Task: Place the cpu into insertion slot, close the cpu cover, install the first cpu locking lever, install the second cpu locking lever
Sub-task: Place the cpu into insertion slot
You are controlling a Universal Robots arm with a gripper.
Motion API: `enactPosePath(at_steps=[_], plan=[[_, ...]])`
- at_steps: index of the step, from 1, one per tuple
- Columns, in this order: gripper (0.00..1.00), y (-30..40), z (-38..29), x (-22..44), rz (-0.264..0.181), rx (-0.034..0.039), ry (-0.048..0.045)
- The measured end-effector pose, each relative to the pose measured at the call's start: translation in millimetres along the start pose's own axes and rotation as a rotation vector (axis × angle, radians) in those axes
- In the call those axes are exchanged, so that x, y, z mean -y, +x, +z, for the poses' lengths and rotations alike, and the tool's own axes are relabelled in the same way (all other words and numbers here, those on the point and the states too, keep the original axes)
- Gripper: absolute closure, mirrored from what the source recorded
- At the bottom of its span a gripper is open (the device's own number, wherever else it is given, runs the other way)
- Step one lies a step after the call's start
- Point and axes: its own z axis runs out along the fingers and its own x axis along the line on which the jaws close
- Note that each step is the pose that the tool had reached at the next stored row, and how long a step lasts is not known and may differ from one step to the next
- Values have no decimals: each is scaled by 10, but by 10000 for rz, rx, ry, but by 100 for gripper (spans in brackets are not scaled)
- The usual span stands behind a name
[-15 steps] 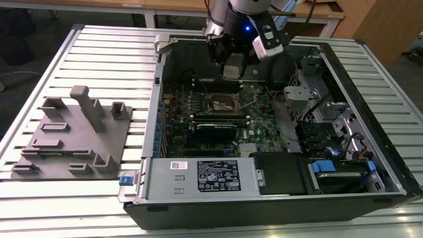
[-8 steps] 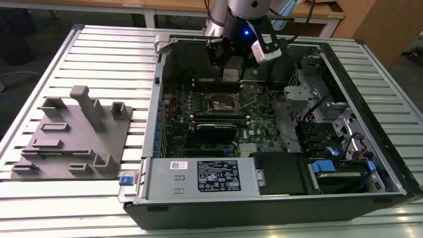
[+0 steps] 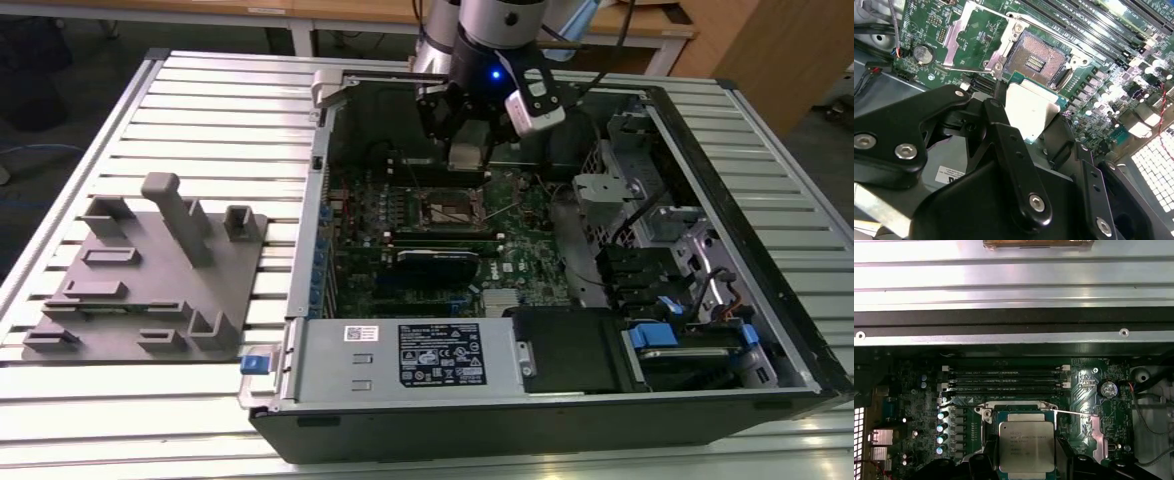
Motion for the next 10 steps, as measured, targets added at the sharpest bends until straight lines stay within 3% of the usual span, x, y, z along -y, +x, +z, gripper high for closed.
enactPosePath(at_steps=[5, 10], plan=[[46, 0, 51, 4, -2, 4, -10], [46, 1, 59, 6, -2, 4, -8]])
